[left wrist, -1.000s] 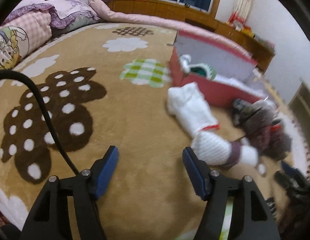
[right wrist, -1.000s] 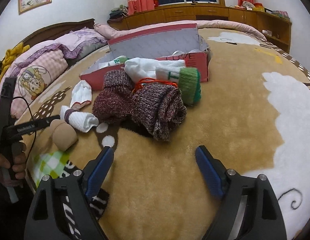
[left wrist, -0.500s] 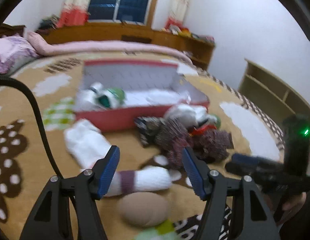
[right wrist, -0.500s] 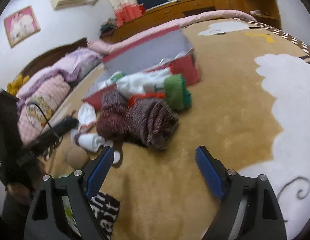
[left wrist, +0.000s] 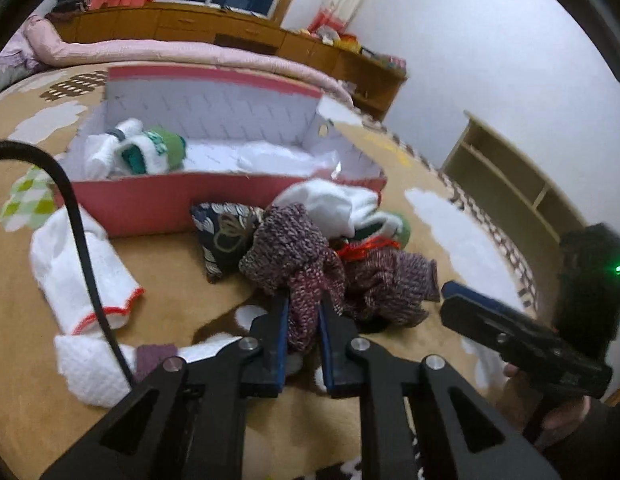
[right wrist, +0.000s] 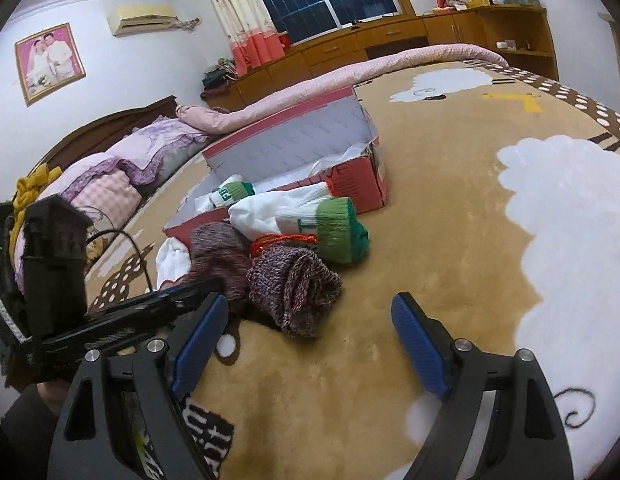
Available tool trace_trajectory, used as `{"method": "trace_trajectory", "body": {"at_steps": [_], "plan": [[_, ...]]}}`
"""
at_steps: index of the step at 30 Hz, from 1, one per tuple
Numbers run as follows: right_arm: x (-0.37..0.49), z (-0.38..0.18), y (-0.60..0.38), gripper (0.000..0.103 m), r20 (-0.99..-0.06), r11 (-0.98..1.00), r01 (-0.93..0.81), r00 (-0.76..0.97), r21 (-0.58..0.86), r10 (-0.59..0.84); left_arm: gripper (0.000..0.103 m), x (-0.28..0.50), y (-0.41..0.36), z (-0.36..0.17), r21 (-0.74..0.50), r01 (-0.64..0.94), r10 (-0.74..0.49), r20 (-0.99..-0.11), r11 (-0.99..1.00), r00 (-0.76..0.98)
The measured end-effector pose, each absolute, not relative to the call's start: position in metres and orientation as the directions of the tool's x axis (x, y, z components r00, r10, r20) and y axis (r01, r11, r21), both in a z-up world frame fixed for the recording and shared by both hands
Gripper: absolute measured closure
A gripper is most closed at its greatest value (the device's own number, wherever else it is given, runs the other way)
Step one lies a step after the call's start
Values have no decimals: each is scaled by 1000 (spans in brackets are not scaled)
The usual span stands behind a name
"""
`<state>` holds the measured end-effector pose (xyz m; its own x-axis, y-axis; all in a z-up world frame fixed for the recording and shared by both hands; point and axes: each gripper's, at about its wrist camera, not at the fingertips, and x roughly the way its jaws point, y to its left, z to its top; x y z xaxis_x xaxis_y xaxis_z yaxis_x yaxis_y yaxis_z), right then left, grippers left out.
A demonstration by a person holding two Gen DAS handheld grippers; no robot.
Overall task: Organize soft objects
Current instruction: 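Grasp a maroon knit sock with the left tool while the right tool grasps a white-and-green sock, then carry the maroon sock with the left tool while the right tool carries the white sock over the box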
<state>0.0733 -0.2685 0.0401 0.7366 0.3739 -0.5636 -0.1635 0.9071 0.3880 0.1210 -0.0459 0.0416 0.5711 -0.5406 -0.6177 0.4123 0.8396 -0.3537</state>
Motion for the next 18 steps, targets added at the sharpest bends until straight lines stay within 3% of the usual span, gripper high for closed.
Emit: {"method": "trace_trajectory", "body": {"at_steps": [9, 13, 16, 18], "plan": [[93, 69, -264, 17, -513, 934, -187, 794, 304, 326, 89, 108, -21, 60, -231, 332, -403, -581, 915, 707], [126, 85, -241, 21, -554, 959, -206, 784, 195, 281, 89, 111, -16, 51, -216, 280, -354, -595, 935, 721], [156, 84, -229, 31, -599, 945, -226, 732, 236, 324, 89, 115, -8, 49, -239, 250, -346, -602, 938, 720], [169, 78, -222, 32, -636, 945, -219, 699, 244, 326, 89, 119, -3, 49, -249, 206, -318, -603, 946, 732]]}}
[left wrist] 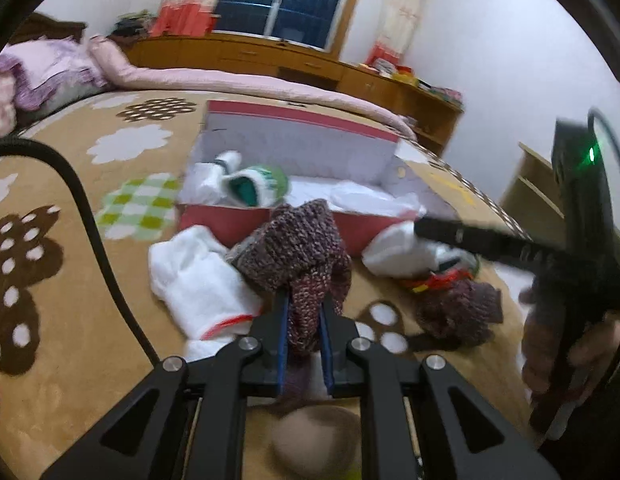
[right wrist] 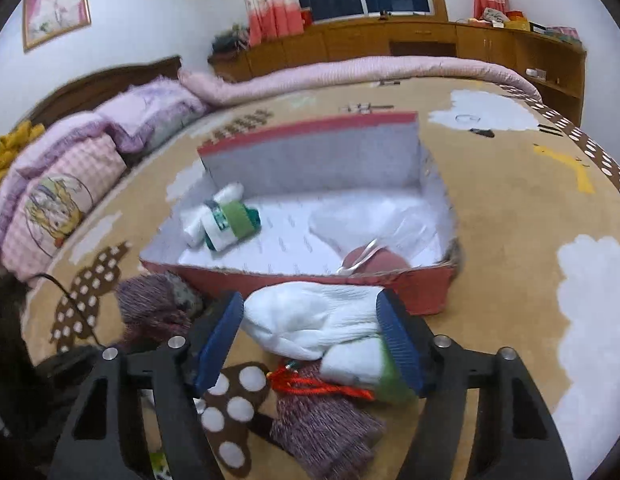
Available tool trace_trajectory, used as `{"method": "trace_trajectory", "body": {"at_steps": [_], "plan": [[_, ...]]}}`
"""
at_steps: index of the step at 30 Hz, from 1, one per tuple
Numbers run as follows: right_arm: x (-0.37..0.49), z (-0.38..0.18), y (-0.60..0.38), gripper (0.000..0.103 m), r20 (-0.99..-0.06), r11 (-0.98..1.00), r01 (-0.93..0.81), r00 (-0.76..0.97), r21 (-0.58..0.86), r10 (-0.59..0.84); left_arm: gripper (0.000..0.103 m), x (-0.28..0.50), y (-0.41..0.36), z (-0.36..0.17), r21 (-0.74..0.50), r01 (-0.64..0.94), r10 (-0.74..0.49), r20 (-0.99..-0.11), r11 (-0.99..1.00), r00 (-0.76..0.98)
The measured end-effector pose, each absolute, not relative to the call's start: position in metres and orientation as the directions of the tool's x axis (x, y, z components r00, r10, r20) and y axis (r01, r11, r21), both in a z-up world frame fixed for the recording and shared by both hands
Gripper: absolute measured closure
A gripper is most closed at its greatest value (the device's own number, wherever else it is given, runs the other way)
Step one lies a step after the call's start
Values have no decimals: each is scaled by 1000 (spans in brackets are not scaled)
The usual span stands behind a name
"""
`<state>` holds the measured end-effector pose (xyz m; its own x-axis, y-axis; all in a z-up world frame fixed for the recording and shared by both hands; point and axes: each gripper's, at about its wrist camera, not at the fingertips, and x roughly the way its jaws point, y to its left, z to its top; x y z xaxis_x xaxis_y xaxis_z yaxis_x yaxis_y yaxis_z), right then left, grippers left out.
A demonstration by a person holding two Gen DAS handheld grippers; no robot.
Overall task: Organize soft objects
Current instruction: 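Carry the maroon sock with the left tool while the right tool carries the white sock over the box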
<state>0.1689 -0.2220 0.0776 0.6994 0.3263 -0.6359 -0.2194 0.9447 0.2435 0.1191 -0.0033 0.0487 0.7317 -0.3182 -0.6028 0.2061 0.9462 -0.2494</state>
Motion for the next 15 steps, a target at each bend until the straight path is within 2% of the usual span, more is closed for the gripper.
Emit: {"method": "trace_trajectory", "body": {"at_steps": [3, 4, 6, 7, 8, 10, 15], "plan": [[174, 65, -209, 32, -661, 953, -221, 686, 208, 303, 89, 120, 15, 54, -290, 130, -283, -588, 948, 758], [172, 60, -205, 35, -661, 953, -231, 687, 195, 302, 89, 120, 20, 56, -306, 111, -279, -583, 945, 763], [168, 53, -196, 57, -662, 958, -254, 696, 136, 278, 89, 121, 30, 58, -343, 91, -285, -576, 935, 766], [165, 51, -193, 77, -658, 957, -267, 701, 114, 274, 89, 123, 33, 57, -351, 84, -286, -579, 933, 764], [163, 49, -193, 88, -654, 955, -279, 705, 101, 275, 89, 124, 35, 56, -354, 76, -284, -584, 932, 761], [164, 46, -197, 92, -655, 955, -272, 703, 115, 279, 89, 125, 35, 53, -359, 76, -290, -591, 930, 752], [156, 51, -211, 94, -604, 948, -266, 732, 172, 315, 89, 118, 30, 60, -349, 110, -305, -573, 931, 761]]}}
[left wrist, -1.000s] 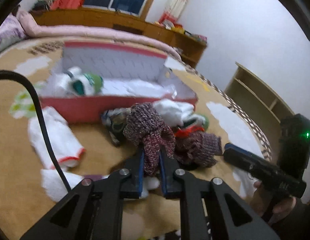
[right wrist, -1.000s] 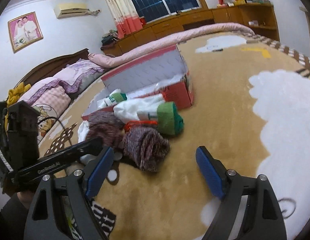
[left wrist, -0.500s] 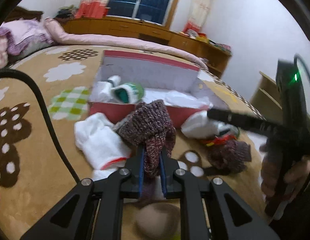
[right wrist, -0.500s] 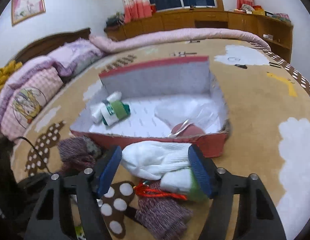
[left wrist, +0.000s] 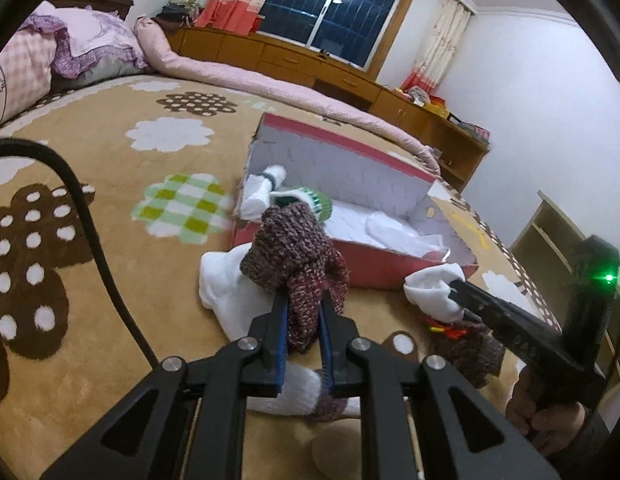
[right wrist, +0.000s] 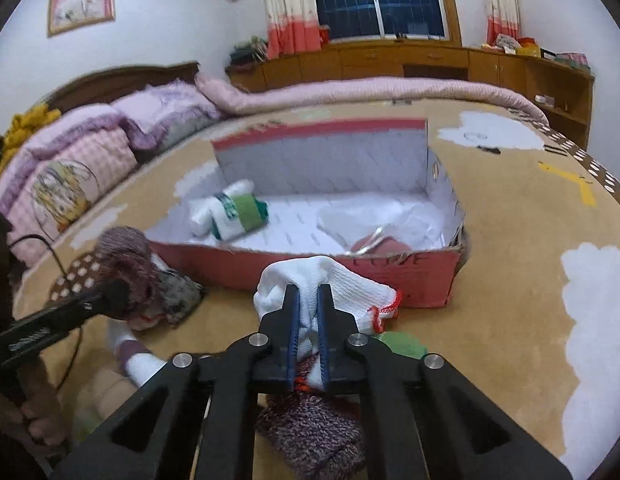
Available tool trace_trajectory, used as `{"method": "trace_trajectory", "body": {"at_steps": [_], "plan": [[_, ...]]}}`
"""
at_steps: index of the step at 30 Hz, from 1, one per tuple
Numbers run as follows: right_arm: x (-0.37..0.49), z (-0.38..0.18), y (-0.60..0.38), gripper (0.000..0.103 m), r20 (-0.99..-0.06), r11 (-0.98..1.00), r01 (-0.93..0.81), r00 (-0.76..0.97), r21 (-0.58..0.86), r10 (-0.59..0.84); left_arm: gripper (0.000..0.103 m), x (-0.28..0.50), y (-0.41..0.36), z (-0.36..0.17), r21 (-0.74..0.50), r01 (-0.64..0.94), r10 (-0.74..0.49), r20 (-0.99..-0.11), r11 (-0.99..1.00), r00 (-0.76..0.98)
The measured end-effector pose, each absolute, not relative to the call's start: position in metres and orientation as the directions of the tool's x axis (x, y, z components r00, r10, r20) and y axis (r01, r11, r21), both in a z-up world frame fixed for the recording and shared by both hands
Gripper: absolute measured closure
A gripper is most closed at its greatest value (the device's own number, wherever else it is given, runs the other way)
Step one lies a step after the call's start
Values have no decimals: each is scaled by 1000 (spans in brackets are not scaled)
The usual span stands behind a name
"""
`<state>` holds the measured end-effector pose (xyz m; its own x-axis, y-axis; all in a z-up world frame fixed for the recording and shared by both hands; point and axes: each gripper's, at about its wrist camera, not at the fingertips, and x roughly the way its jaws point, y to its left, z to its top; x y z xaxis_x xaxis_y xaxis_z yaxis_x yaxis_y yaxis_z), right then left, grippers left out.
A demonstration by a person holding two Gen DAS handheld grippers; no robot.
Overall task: Organize soft objects
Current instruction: 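Carry the maroon sock with the left tool while the right tool carries the white sock over the box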
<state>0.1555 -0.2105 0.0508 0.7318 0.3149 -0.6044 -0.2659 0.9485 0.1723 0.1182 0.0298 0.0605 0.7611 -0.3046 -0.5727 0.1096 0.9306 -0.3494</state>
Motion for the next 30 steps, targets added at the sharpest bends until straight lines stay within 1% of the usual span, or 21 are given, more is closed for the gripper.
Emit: {"method": "trace_trajectory", "body": {"at_steps": [3, 6, 8, 11, 13, 16, 18, 22, 24, 28, 30], "plan": [[141, 61, -218, 94, -553, 933, -291, 752, 210, 359, 89, 114, 27, 70, -365, 144, -337, -547, 920, 767], [133, 69, -221, 94, -526, 922, -302, 758, 242, 386, 89, 107, 28, 81, -364, 158, -340, -517, 918, 786], [125, 77, -222, 94, -489, 913, -323, 771, 250, 407, 89, 102, 31, 91, -354, 166, -333, -488, 920, 807], [111, 95, -227, 94, -393, 887, -369, 799, 277, 455, 89, 99, 38, 106, -337, 177, -324, -450, 925, 833], [97, 113, -238, 94, -293, 876, -398, 833, 272, 469, 89, 100, 45, 117, -340, 186, -327, -427, 922, 843], [82, 135, -258, 94, -179, 879, -404, 873, 255, 453, 89, 105, 53, 136, -328, 190, -319, -402, 925, 859], [80, 146, -271, 94, -137, 883, -395, 889, 252, 437, 89, 110, 59, 143, -322, 193, -317, -396, 927, 862], [88, 158, -286, 93, -116, 891, -373, 904, 260, 412, 89, 126, 66, 147, -311, 197, -319, -410, 930, 855], [92, 159, -289, 93, -118, 891, -374, 903, 259, 413, 89, 139, 64, 146, -295, 205, -322, -436, 933, 840], [116, 160, -285, 93, -163, 890, -388, 887, 241, 431, 89, 165, 51, 139, -240, 251, -341, -504, 938, 794], [136, 159, -279, 93, -206, 899, -391, 880, 200, 428, 89, 179, 40, 128, -231, 290, -370, -561, 929, 740]]}}
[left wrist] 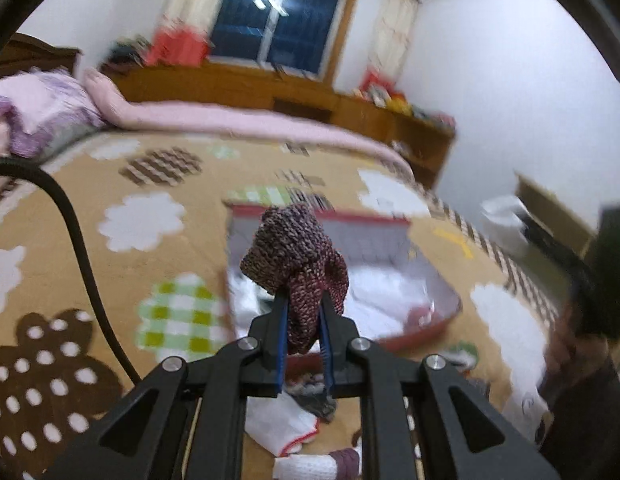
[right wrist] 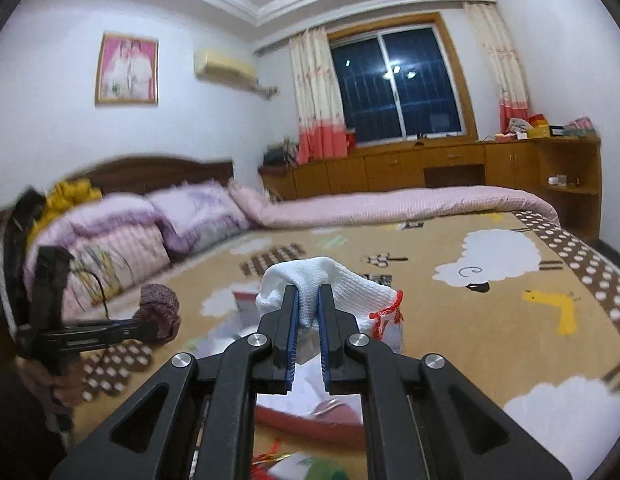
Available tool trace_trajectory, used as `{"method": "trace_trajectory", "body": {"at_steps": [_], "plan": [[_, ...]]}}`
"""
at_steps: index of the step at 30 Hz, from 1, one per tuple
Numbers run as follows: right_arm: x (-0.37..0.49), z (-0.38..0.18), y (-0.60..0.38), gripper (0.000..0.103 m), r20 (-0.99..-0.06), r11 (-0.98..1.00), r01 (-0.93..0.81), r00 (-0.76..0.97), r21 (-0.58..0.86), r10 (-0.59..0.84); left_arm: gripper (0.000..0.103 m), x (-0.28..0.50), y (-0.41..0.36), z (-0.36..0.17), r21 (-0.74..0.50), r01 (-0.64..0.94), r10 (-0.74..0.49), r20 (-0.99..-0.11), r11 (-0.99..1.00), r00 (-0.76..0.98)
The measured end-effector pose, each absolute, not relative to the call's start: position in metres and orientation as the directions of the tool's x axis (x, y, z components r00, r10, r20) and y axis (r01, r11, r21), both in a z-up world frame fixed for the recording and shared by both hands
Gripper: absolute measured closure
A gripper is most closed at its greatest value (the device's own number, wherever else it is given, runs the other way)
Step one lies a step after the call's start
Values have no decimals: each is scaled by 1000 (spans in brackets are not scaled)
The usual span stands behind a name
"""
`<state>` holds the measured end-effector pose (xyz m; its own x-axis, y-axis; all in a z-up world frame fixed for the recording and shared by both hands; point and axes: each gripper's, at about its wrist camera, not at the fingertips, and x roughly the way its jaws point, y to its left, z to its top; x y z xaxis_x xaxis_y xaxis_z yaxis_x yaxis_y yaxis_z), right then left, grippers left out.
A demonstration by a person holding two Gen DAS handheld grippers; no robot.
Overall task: Organize soft objects
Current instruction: 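Carry the maroon sock with the left tool while the right tool carries the white sock over the box, then open the left tool to drop the maroon sock while the right tool drops the white sock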
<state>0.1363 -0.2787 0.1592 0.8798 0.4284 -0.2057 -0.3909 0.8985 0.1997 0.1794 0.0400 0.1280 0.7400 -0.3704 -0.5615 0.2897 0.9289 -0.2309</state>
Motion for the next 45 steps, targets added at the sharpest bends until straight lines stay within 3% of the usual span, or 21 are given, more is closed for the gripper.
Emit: {"method": "trace_trajectory", "body": {"at_steps": [6, 12, 16, 20, 29, 30, 31, 34, 36, 38, 40, 45], "plan": [[211, 137, -256, 93, -362, 914, -381, 840, 138, 405, 89, 216, 17, 85, -108, 251, -249, -722, 962, 646], [270, 93, -236, 93, -490, 888, -449, 754, 101, 437, 88, 248, 29, 60, -184, 221, -281, -761, 958, 584], [306, 65, -233, 92, -597, 917, -388, 716, 90, 362, 87, 248, 12, 55, -59, 236, -200, -745, 970, 636], [326, 51, -247, 93, -669, 931, -336, 661, 141, 340, 87, 247, 16, 51, -66, 224, -199, -737, 972, 646], [325, 45, -249, 91, -667, 949, -307, 693, 70, 273, 86, 242, 23, 55, -125, 238, -254, -711, 963, 656], [326, 46, -249, 90, -666, 949, -307, 694, 70, 273, 81, 241, 24, 57, -144, 246, -274, -706, 959, 653], [325, 46, -250, 89, -663, 949, -307, 697, 69, 273, 75, 239, 24, 59, -160, 254, -291, -702, 954, 650], [324, 55, -248, 69, -645, 949, -309, 714, 59, 273, 56, 231, 23, 70, -176, 263, -311, -673, 949, 671], [321, 64, -250, 58, -629, 955, -293, 733, 49, 257, 55, 224, 22, 78, -168, 264, -308, -654, 950, 691], [317, 76, -256, 36, -614, 954, -289, 739, 83, 278, 54, 216, 24, 88, -184, 260, -317, -630, 948, 709], [312, 89, -260, 29, -602, 954, -281, 746, 103, 284, 51, 208, 26, 97, -218, 271, -348, -604, 937, 716], [283, 124, -262, 27, -574, 949, -285, 759, 134, 309, 48, 175, 20, 112, -183, 294, -345, -562, 938, 752]]}}
